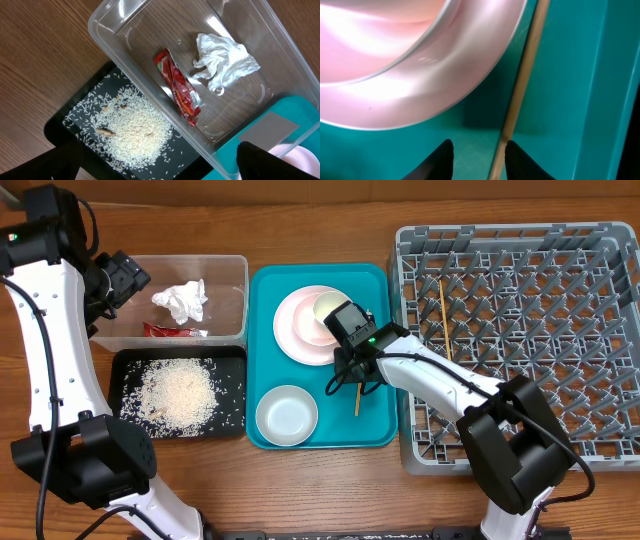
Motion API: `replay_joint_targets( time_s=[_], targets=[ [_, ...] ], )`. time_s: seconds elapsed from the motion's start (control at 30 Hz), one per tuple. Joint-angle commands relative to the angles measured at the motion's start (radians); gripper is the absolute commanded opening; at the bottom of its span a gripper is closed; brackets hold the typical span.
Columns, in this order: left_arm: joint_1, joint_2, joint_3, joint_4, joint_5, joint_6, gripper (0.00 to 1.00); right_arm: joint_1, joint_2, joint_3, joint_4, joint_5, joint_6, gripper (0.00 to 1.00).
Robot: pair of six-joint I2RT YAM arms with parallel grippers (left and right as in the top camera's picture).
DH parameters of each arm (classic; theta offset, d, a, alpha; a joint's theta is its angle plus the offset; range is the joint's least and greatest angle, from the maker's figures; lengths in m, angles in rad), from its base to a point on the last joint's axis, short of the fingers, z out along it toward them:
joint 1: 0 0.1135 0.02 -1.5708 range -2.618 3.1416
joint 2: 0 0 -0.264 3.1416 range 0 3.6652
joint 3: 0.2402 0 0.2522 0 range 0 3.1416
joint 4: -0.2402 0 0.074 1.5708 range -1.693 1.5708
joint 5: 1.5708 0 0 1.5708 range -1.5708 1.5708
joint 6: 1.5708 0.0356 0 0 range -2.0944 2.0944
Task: Sort waste into correct bins and load items into the dishwasher
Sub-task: 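Lift the chopstick off the teal tray with the right gripper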
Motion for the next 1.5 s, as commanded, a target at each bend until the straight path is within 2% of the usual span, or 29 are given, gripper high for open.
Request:
replay_joint_targets(
  time_s=[0.0,0.67,0.77,0.9,0.93,1.03,1.1,1.2,1.47],
  targets=[
    [-0.004,-0.004,0.005,0.001,-0.013,0.013,1.0,-0.007,0.01,-0.006,0.007,0.041,0.047,0.35],
    [-0.004,-0.004,0.005,0.001,-0.013,0.013,1.0,-0.007,0.012,-0.006,0.016,0.059,0.065,0.33],
    [-0.004,-0.004,0.005,0.001,-0.013,0.013,1.0,-0.007,0.012,-0.006,0.016,0.059,0.065,0.38],
    [-0.004,-0.004,0.005,0.001,-0.013,0.013,1.0,-0.006,0.012,-0.006,0.016,0.059,0.064,0.56],
    [-0.004,-0.004,0.005,0.001,-0.013,0.013,1.0,-0.006,0.012,-0.006,0.016,0.059,0.064,0.57],
    [-0.004,-0.004,0.005,0.001,-0.013,0.013,1.0,-0.006,0.012,-0.006,0.013,0.059,0.064,0.56],
    [-0.004,-0.004,0.005,0.001,-0.013,0.013,1.0,-0.006,0.012,-0.006,0.013,0.059,0.065,0.48],
    [-0.004,-0.004,0.005,0.001,-0.013,0.013,1.0,-0.006,0.012,-0.008,0.013,0.059,0.065,0.41],
    [-0.004,-0.004,0.005,0.001,-0.013,0.013,1.0,-0.006,0.012,-0.066,0.047,0.082,0.116,0.39]
  ],
)
